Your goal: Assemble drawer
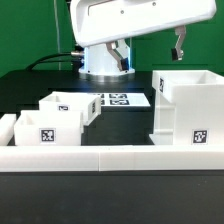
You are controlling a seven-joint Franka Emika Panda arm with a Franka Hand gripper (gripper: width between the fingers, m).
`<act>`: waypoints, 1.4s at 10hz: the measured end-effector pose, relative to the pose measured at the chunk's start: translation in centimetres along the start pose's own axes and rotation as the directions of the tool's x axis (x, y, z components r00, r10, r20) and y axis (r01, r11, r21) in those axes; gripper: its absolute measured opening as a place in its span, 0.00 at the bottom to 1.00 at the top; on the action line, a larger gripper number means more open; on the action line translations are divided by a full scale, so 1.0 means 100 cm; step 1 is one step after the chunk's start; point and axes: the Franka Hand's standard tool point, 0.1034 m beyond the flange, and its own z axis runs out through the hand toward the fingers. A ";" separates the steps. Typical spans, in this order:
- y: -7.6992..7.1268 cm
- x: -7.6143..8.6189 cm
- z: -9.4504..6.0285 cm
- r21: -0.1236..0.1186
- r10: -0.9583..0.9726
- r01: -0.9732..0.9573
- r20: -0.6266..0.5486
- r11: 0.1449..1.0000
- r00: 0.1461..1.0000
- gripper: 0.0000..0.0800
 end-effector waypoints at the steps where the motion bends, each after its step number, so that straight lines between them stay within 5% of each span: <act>1: 0.002 0.000 0.000 -0.002 -0.016 0.016 0.001 1.000 1.000 0.81; 4: 0.051 -0.006 -0.007 -0.066 -0.205 0.209 0.054 0.976 0.977 0.81; 5: 0.068 -0.012 -0.005 -0.105 -0.221 0.226 0.056 0.968 0.974 0.81; 8: 0.108 -0.020 0.018 -0.180 -0.279 0.273 -0.008 0.945 0.960 0.81; 10: 0.127 -0.018 0.028 -0.187 -0.303 0.298 0.003 0.936 0.953 0.81; 14: 0.124 -0.018 0.028 -0.187 -0.306 0.301 0.003 0.935 0.952 0.81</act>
Offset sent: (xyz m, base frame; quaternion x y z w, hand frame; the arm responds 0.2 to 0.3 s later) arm -0.0333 -0.0568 -0.0061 -0.0642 -0.0312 -0.0795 0.9943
